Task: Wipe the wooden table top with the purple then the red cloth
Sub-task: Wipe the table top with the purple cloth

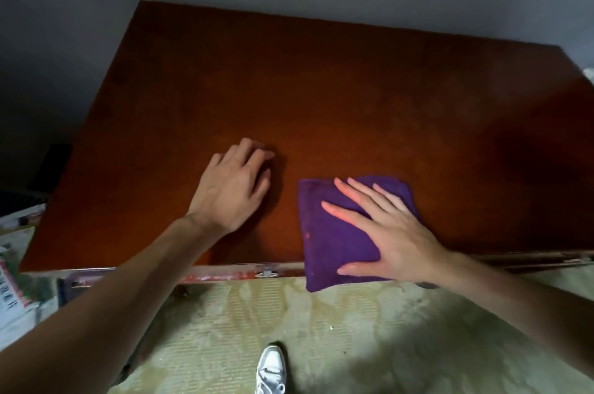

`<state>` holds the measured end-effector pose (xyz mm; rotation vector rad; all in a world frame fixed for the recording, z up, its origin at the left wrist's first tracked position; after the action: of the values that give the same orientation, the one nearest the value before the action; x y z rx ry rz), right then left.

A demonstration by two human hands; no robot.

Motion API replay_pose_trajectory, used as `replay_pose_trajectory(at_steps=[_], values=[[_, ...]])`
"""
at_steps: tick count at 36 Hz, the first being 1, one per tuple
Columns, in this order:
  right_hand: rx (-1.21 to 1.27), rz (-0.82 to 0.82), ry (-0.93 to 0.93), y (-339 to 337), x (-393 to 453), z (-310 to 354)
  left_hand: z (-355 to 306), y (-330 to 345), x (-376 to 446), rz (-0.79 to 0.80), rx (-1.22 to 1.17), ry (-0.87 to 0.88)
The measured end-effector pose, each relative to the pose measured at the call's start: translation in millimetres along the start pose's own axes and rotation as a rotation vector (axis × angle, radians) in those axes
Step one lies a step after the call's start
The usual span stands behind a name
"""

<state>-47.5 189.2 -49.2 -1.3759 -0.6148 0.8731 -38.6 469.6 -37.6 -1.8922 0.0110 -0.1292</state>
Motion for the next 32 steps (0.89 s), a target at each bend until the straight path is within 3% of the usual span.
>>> replay_pose_trajectory(at_steps=[9,14,21,32], values=[[-0.023,0.026,-0.226,-21,70,-87,-25,26,36,-0.022,-0.067,-0.041],[-0.067,0.005,-0.249,-35,135,-158,-26,35,53,-0.083,-0.133,-0.150],[-0.075,-0.009,-0.244,-58,212,-241,-32,37,52,0.012,-0.026,-0.147],[0.073,-0.129,0.259,-81,295,-317,-29,38,56,0.070,-0.042,-0.162]])
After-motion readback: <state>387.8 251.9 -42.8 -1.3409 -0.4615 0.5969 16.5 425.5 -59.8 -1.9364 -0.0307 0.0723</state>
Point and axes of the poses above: each hand's wrist, its own x-axis towards the middle knuckle, its own y-axis out of the palm, z = x × y, the point moved 3 cm from there along x, towards the middle knuckle, and after that the axes turned 6 degrees about -y, right-handed, at the moved point
